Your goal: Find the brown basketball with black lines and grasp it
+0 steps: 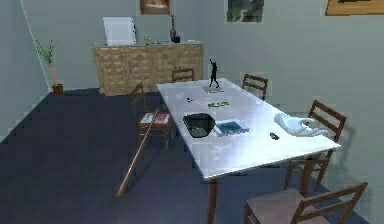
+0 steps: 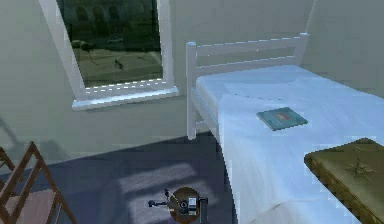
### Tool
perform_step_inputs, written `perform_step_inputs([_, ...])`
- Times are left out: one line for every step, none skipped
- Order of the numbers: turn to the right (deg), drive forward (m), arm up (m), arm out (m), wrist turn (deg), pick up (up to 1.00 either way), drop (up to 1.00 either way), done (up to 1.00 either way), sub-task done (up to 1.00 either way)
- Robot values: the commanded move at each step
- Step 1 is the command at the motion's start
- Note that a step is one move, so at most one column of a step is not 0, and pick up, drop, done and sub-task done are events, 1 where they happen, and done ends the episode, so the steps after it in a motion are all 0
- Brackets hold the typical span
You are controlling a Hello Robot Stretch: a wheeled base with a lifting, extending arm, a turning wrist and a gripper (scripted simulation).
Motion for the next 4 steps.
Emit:
perform_step_inputs([0.0,0.00,0.00,0.00,39.0,0.00,0.00,0.00,0.00])
perform_step_inputs([0.0,0.00,-0.30,0.00,0.0,0.00,0.00,0.00,0.00])
perform_step_inputs([0.0,0.00,0.00,0.00,0.0,1.00,0.00,0.00,0.00])
perform_step_inputs([0.0,0.00,0.10,0.00,0.0,0.00,0.00,0.00,0.00])
